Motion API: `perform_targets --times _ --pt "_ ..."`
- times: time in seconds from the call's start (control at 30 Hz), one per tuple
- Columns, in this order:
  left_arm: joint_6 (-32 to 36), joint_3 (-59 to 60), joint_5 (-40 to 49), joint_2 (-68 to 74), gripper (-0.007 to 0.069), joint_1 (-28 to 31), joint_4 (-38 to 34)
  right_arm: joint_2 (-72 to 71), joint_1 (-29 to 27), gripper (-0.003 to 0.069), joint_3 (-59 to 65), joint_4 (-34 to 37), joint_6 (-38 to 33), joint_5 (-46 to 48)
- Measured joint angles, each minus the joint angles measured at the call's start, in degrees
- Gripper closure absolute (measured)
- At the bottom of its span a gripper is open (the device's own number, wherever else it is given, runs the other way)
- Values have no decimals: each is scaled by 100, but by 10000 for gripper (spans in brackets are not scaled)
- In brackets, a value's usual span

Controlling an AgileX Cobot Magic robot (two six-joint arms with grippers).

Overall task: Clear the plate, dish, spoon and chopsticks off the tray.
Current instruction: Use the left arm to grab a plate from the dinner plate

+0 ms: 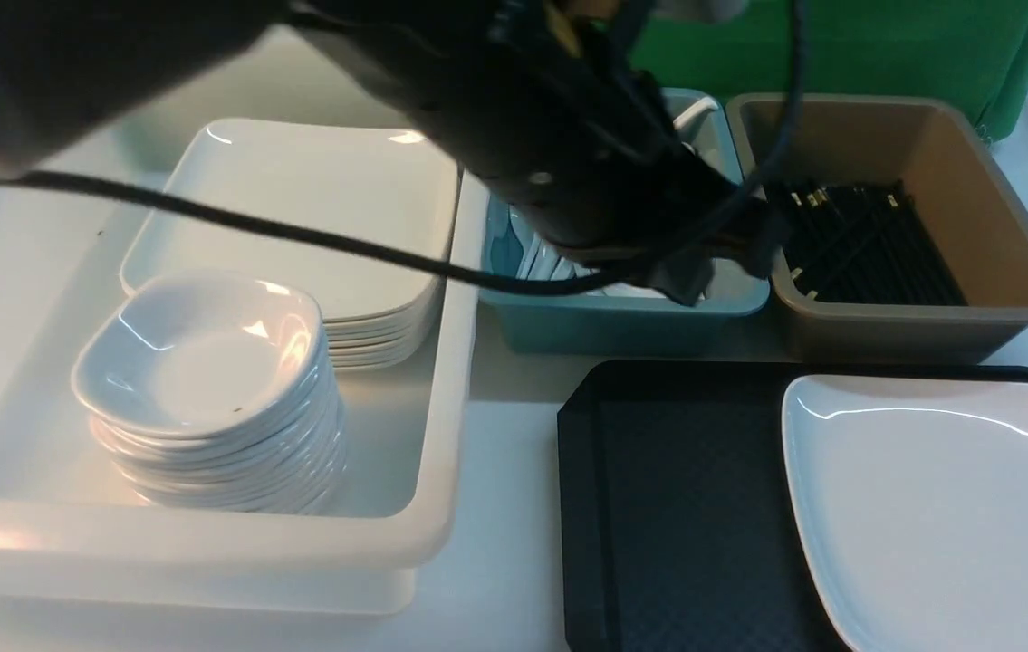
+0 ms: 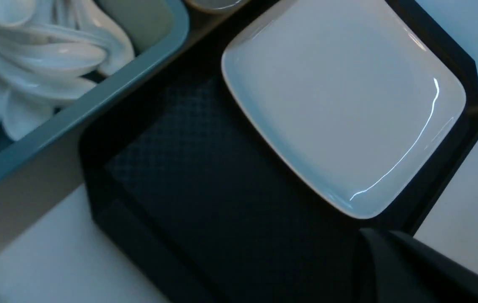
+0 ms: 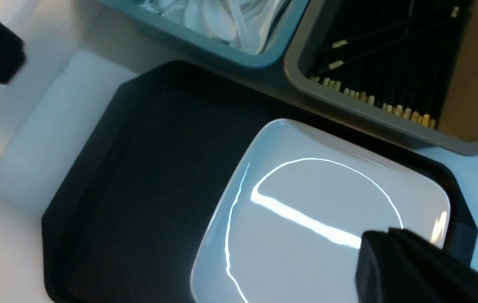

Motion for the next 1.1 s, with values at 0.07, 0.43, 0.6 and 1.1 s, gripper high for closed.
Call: perform_targets --times 0.07,0.43,0.6,1.1 --pt "-2 -444 85 472 624 -134 -16 -229 -63 622 173 -15 17 13" --pt "-93 -2281 145 2696 414 -587 -57 -920 -70 624 1907 -424 390 -4" --pt "-261 -2404 -98 3240 203 -592 49 -940 -70 624 2356 -437 496 -108" --pt "-770 -2406 -1473 4037 78 -587 738 -946 -70 624 2394 -425 544 -471"
